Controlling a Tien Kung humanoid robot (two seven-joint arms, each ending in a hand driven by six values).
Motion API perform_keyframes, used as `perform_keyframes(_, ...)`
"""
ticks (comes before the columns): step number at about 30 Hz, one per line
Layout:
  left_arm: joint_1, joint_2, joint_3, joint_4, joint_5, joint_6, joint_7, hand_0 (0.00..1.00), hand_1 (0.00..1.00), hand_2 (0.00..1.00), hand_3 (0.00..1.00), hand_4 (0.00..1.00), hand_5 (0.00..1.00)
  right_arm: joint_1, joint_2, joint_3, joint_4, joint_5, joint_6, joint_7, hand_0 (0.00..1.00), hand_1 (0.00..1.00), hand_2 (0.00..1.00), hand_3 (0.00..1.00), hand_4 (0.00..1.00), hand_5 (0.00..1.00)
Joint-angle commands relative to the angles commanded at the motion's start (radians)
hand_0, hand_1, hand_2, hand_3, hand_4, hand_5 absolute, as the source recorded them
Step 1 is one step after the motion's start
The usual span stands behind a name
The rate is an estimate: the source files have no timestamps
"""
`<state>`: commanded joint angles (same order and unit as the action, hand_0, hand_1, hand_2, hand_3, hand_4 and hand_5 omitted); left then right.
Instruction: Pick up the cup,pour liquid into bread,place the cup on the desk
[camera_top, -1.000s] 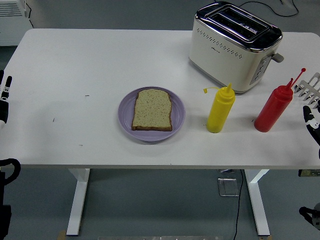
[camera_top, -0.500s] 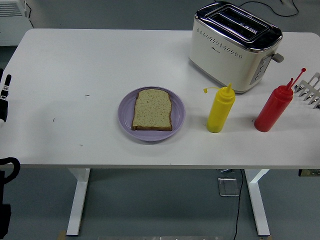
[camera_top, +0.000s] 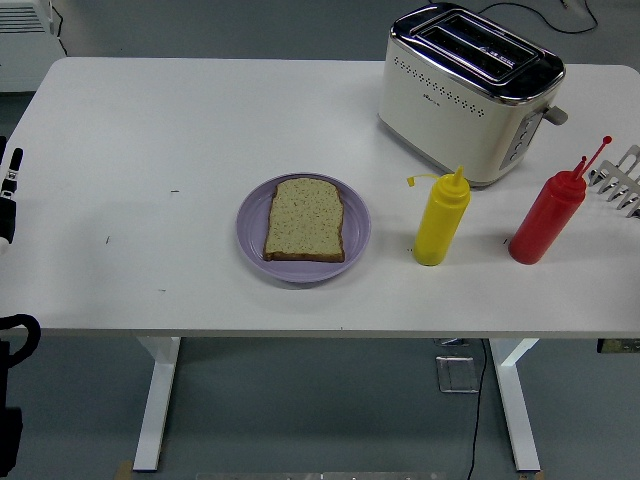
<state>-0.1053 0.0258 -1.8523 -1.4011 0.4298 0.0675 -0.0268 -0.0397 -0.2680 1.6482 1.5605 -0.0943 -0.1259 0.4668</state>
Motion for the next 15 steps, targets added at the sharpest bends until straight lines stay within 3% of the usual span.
perform_keyframes(15,0.008,0.002,0.019,0.001,0.002,-0.001,0.000,0.786,0.736,0.739,0.695,0.514,0.998,0.010,0.015,0.010,-0.043,-0.015,-0.011,-0.062,0.822,0.777,0.805,0.815,0.592,0.512)
